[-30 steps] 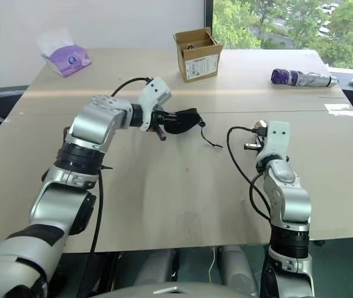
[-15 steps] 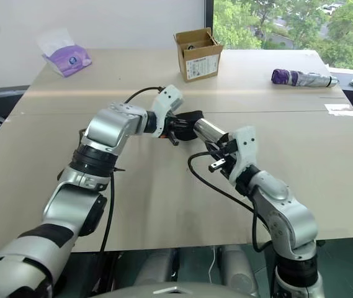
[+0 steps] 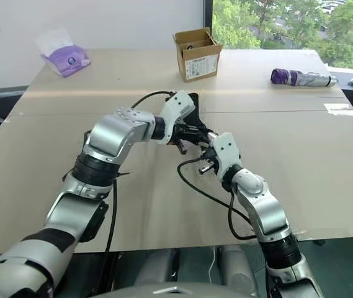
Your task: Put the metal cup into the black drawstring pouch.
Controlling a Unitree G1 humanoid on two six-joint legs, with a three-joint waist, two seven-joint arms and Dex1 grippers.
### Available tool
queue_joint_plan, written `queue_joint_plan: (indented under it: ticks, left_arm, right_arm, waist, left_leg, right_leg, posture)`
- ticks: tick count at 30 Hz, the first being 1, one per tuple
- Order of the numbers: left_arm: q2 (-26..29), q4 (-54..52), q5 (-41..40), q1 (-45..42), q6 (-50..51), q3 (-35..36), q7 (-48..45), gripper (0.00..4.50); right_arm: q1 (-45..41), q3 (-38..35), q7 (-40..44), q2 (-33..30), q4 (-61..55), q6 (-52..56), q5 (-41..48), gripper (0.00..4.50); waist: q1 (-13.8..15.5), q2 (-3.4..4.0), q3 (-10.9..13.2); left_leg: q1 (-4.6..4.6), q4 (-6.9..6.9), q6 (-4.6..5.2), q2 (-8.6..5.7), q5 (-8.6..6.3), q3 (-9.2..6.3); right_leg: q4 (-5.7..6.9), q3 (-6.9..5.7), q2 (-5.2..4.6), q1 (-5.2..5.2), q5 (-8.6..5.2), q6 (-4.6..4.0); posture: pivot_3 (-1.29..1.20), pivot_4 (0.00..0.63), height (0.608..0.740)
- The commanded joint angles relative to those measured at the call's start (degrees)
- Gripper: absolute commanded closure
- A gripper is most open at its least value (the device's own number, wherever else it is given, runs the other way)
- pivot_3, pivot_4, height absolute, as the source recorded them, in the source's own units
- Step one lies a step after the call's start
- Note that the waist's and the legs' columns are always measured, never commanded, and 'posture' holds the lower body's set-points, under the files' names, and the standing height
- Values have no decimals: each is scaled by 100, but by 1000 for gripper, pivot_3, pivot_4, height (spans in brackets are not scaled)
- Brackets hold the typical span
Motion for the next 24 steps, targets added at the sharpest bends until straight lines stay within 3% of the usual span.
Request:
queue_joint_plan:
  ticks: [1,5,10,15,24]
  left_arm:
    - [44,-355,-293,27,259,34,-55,4500]
    - [96,-374,-517,-19,545,234,-32,4500]
    - [496,-389,-813,-2,1080,837,88,4500]
    - [639,-429,-1018,13,1162,1012,250,4500]
    - [221,-112,-1523,-221,1395,1870,752,4500]
  right_arm:
    - [-200,-125,149,390,226,-709,212,4452]
    - [-342,-118,413,560,614,-1265,198,4452]
    - [-388,-857,645,1296,814,-1380,1377,4452]
    - [-403,-1139,846,1604,893,-1209,2035,4452]
    - [-534,-1112,1181,1284,938,-683,2428,4452]
  waist:
    - [-6,0,0]
    - [-6,0,0]
    - [-20,3,2]
    - [28,3,2]
    - [-8,4,2]
  left_leg:
    - [0,-1,0,1,0,-2]
    - [0,-1,0,1,0,-1]
    - [2,-4,-1,3,0,-5]
    - [1,-4,-1,-1,0,-7]
    - [4,-5,-2,-1,1,-6]
  right_leg:
    - [0,-1,1,0,0,0]
    - [-1,0,0,0,0,0]
    - [0,-2,1,-1,0,-1]
    - [-2,-4,-2,0,0,-1]
    - [1,-3,-2,-1,0,-1]
  posture:
    - [0,150,740]
    - [0,150,740]
    - [0,150,740]
    - [0,150,740]
    - [0,150,740]
